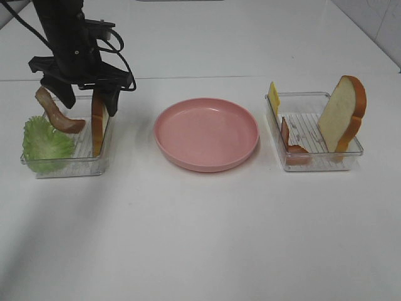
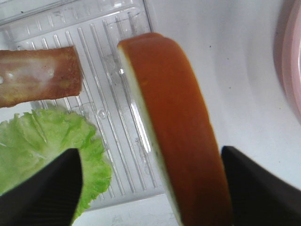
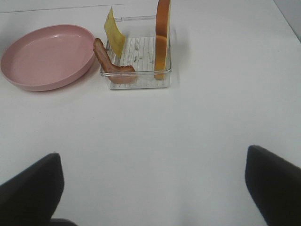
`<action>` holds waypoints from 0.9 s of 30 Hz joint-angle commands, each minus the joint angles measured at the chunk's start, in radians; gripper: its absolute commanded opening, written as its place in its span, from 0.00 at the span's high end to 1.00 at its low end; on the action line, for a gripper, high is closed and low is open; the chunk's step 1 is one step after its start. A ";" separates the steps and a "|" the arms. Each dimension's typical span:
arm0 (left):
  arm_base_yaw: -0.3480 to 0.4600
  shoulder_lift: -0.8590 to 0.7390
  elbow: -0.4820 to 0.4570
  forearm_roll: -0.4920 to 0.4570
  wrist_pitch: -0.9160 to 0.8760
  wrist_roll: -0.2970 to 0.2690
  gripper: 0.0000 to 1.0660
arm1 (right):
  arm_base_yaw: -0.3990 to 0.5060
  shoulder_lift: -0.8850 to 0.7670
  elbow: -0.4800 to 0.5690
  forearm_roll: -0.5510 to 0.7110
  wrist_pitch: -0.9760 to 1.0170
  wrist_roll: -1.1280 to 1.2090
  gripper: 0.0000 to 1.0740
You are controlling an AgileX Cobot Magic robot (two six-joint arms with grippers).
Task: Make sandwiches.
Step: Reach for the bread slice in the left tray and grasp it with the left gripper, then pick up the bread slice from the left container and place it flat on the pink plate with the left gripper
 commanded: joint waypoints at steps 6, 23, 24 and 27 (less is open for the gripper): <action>-0.002 0.000 -0.005 0.001 -0.020 0.008 1.00 | -0.002 -0.025 0.001 -0.004 -0.009 -0.009 0.08; 0.000 -0.081 -0.008 0.142 0.125 -0.040 1.00 | -0.002 -0.025 0.001 -0.003 -0.009 -0.009 0.08; 0.000 -0.081 -0.008 0.142 0.125 -0.040 1.00 | -0.002 -0.025 0.001 -0.003 -0.009 -0.009 0.08; 0.000 -0.121 -0.025 0.144 0.143 -0.040 1.00 | -0.002 -0.025 0.001 -0.003 -0.009 -0.009 0.08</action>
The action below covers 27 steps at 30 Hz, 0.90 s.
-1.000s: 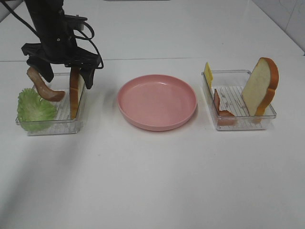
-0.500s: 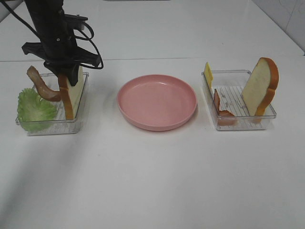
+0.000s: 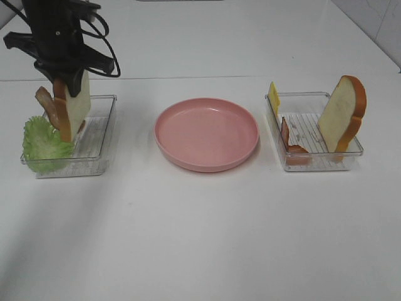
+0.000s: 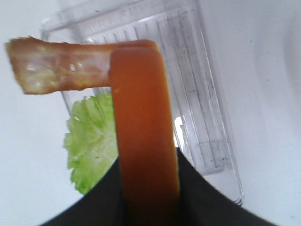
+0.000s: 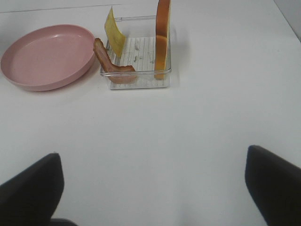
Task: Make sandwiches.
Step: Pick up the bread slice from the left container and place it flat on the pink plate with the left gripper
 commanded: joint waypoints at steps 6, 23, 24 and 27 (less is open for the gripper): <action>0.000 -0.152 -0.053 -0.105 0.072 -0.011 1.00 | -0.002 -0.025 0.001 -0.002 -0.009 -0.009 0.08; -0.017 -0.078 -0.053 -0.756 -0.118 0.151 1.00 | -0.002 -0.025 0.001 -0.002 -0.009 -0.009 0.08; -0.021 -0.063 -0.053 -0.797 -0.134 0.167 1.00 | -0.002 -0.025 0.001 -0.002 -0.009 -0.009 0.08; -0.059 0.016 -0.053 -0.902 -0.204 0.217 1.00 | -0.002 -0.025 0.001 0.000 -0.009 -0.009 0.08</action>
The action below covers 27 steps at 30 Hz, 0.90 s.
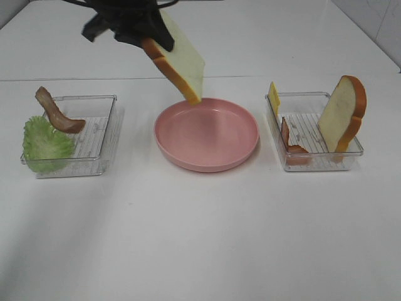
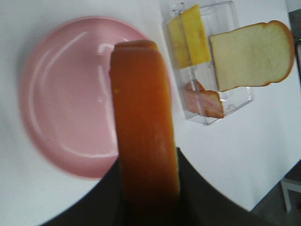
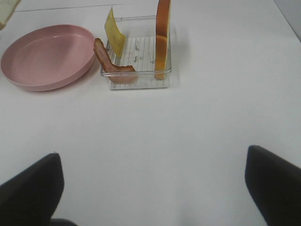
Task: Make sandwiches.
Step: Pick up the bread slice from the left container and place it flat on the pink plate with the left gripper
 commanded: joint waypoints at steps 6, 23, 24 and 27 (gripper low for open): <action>-0.101 0.160 -0.002 -0.153 -0.179 0.071 1.00 | -0.002 -0.025 0.001 0.000 -0.009 -0.009 0.08; -0.135 0.279 -0.002 -0.020 -0.249 -0.005 1.00 | -0.002 -0.025 0.001 0.000 -0.009 -0.009 0.08; -0.135 0.279 -0.002 0.016 -0.248 -0.017 1.00 | -0.002 -0.025 0.001 0.000 -0.009 -0.009 0.08; -0.134 0.279 -0.002 0.066 -0.246 -0.056 1.00 | -0.002 -0.025 0.001 0.000 -0.009 -0.009 0.08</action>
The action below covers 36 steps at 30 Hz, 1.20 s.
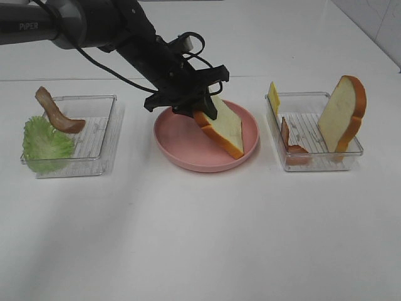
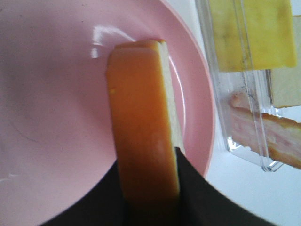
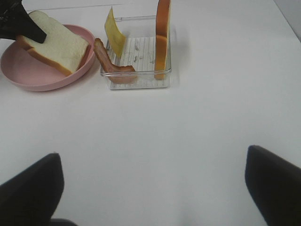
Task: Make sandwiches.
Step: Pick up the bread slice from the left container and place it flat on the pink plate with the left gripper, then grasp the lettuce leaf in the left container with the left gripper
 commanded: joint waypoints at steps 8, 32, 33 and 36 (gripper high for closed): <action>-0.007 0.009 0.000 0.131 0.015 -0.070 0.82 | -0.002 -0.025 0.001 0.000 -0.009 -0.009 0.08; -0.005 -0.230 -0.002 0.532 0.398 -0.118 0.04 | -0.002 -0.025 0.001 0.000 -0.009 -0.009 0.08; 0.000 -0.241 -0.002 0.552 0.443 -0.118 0.04 | -0.002 -0.025 0.001 0.000 -0.009 -0.009 0.08; 0.012 -0.267 0.009 0.591 0.502 -0.121 0.04 | -0.002 -0.025 0.001 0.000 -0.009 -0.009 0.08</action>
